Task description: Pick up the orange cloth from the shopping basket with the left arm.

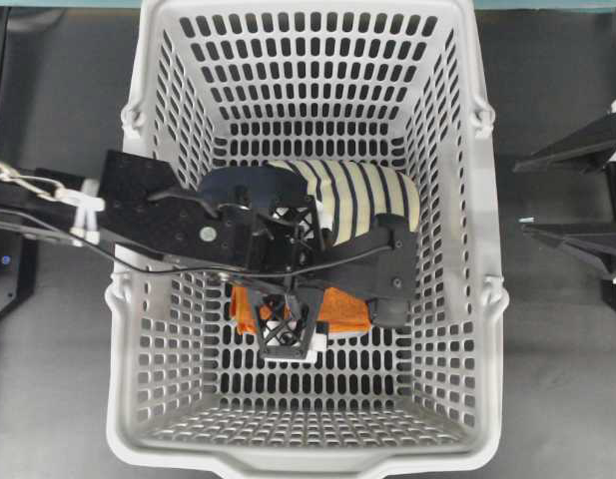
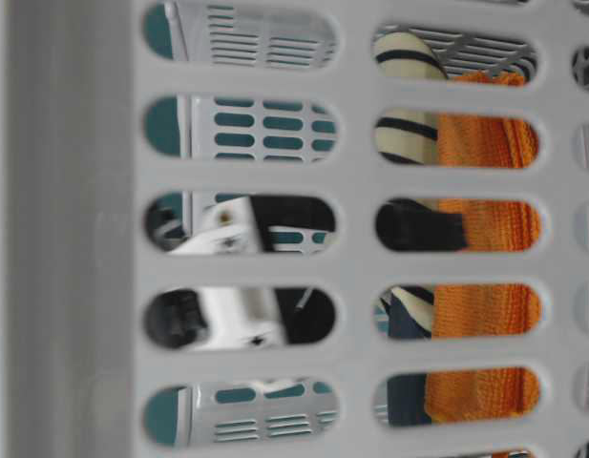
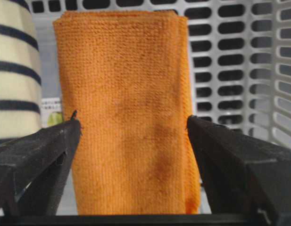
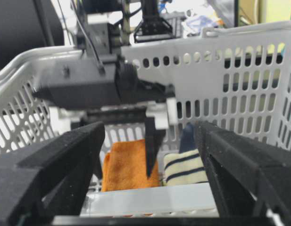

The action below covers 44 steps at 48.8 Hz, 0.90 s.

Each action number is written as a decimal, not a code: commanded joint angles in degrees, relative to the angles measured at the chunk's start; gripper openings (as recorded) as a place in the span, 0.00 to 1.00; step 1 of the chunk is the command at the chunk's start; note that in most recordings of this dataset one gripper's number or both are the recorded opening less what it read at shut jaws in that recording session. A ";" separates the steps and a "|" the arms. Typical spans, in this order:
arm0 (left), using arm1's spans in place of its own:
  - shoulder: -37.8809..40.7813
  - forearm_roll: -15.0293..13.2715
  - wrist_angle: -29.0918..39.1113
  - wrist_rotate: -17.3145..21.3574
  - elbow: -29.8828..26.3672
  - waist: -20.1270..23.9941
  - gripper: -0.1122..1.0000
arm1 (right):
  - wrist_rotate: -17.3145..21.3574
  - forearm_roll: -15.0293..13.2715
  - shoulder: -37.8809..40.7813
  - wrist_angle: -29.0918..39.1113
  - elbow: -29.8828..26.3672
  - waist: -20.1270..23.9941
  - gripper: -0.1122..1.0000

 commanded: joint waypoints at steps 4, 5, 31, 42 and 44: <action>1.14 0.18 -0.79 -0.09 0.18 0.00 0.89 | -0.09 0.18 0.26 -0.62 -0.88 0.09 0.76; 1.23 0.18 -0.79 -0.09 0.18 0.00 0.89 | -0.09 0.18 0.26 -0.62 -0.79 0.09 0.76; 1.41 0.18 -2.81 -3.69 4.66 0.18 0.86 | -0.09 0.18 0.26 -0.62 -0.35 0.09 0.76; 1.32 0.18 -2.81 -3.16 4.66 0.00 0.53 | 0.00 0.18 0.26 -0.62 -0.09 0.09 0.76; 1.14 0.18 -2.72 -3.08 4.57 0.09 0.42 | 0.00 0.18 0.18 -0.62 -0.18 0.09 0.76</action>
